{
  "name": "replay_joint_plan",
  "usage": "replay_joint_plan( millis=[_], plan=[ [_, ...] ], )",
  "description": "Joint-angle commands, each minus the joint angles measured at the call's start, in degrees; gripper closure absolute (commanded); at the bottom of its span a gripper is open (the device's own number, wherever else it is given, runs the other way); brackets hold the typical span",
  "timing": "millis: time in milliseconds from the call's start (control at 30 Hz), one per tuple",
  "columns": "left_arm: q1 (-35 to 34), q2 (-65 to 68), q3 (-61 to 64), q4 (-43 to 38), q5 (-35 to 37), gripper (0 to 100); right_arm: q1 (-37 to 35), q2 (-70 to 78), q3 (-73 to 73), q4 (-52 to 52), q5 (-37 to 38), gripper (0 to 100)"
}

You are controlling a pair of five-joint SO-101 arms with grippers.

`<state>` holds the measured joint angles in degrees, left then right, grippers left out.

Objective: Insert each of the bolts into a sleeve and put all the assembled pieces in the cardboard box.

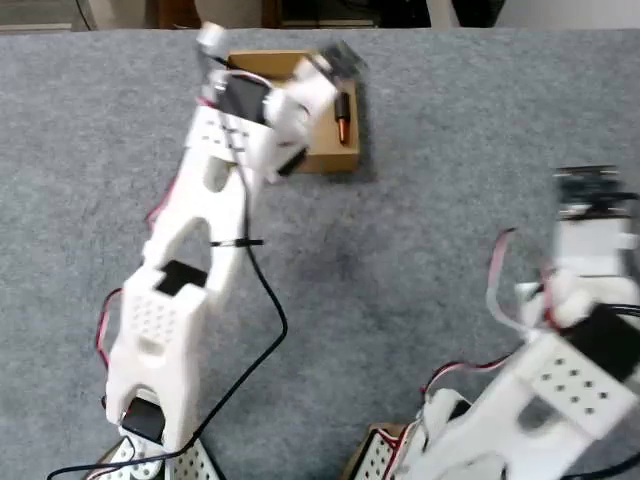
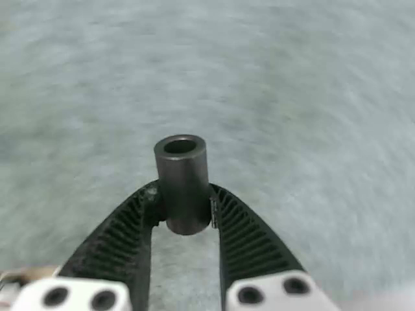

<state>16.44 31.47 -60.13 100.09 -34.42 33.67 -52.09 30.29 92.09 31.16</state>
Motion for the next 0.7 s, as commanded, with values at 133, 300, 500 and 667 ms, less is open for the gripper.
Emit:
replay_joint_plan(
  millis=[133,300,500,667],
  plan=[
    [-3.6,-26.86,5.19,0.62,11.25,98,-32.48,-13.49,8.4,-3.16,-18.46,99.7],
    [-4.4,-44.88,19.96,0.62,15.82,98,-49.54,-21.23,18.59,-19.78,-30.51,99.7],
    [-4.84,-63.52,33.93,-3.78,23.3,98,-60.26,-29.67,38.02,-50.29,-35.08,99.7],
    [-4.4,-75.56,47.82,-16.53,29.71,98,-69.67,-34.95,47.08,-64.53,-35.08,99.7]
  ],
)
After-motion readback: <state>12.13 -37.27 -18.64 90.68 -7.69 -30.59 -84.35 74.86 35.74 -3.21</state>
